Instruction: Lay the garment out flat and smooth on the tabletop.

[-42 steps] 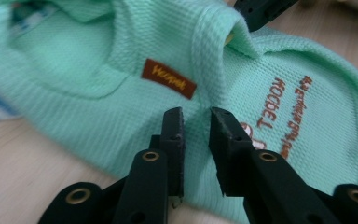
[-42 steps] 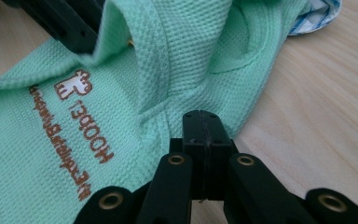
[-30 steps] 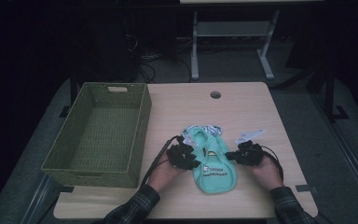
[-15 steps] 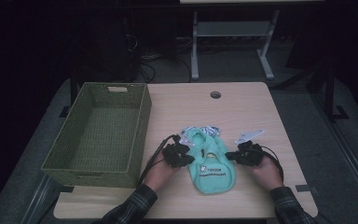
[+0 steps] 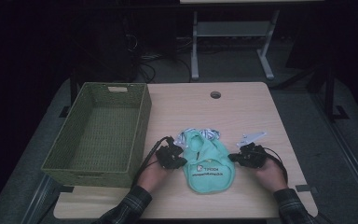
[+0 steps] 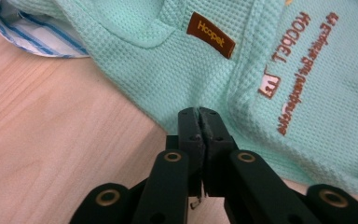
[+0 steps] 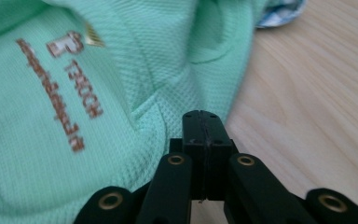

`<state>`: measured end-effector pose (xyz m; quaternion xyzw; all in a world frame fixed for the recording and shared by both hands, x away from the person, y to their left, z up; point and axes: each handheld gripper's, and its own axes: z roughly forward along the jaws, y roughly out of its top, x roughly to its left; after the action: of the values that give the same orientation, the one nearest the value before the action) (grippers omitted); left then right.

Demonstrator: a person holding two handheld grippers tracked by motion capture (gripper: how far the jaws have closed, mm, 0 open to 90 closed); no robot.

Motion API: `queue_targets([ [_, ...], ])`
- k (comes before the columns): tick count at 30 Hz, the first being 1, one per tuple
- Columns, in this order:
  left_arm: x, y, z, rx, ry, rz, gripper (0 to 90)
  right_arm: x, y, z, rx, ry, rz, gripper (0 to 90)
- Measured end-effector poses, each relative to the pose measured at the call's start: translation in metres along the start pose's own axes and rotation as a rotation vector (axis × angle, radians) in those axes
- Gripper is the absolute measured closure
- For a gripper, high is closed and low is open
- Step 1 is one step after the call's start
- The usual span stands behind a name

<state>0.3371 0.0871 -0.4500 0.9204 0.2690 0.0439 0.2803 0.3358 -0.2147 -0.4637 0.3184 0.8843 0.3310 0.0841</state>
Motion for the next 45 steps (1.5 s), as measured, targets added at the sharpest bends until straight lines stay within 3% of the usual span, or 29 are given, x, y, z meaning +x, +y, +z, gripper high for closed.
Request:
queue_targets([
  [4,-0.001,0.004,-0.004,-0.029,-0.001,-0.012,78.9,-0.001,0.006,-0.001,-0.024,0.012,-0.005,83.8],
  [9,0.0,0.012,-0.003,-0.055,-0.006,-0.007,78.3,-0.008,0.02,-0.001,-0.063,0.021,0.005,83.5],
  [17,0.005,0.012,0.011,-0.021,-0.01,-0.002,82.0,-0.034,0.048,0.016,-0.098,0.019,0.043,83.2],
  [24,0.006,0.012,0.012,-0.024,-0.006,0.007,86.0,-0.051,0.063,0.035,-0.103,0.033,0.094,80.8],
  [29,0.004,0.012,0.012,-0.02,0.003,0.021,87.5,-0.056,0.068,0.049,-0.089,0.053,0.131,77.8],
  [32,0.004,0.012,0.012,-0.02,-0.002,0.017,88.0,-0.054,0.069,0.058,-0.057,0.061,0.121,85.0],
  [35,0.004,0.012,0.012,-0.021,-0.002,0.018,88.4,-0.052,0.069,0.06,-0.054,0.046,0.107,89.1],
  [38,0.005,0.011,0.011,-0.016,-0.001,0.02,88.5,-0.053,0.072,0.05,-0.049,0.002,0.087,89.4],
  [41,0.005,0.01,0.011,-0.03,-0.007,-0.002,88.5,-0.059,0.074,0.038,-0.045,-0.042,0.065,89.7],
  [45,0.007,0.01,0.01,-0.023,-0.008,0.003,89.3,-0.066,0.074,0.032,-0.015,-0.087,0.039,89.8],
])
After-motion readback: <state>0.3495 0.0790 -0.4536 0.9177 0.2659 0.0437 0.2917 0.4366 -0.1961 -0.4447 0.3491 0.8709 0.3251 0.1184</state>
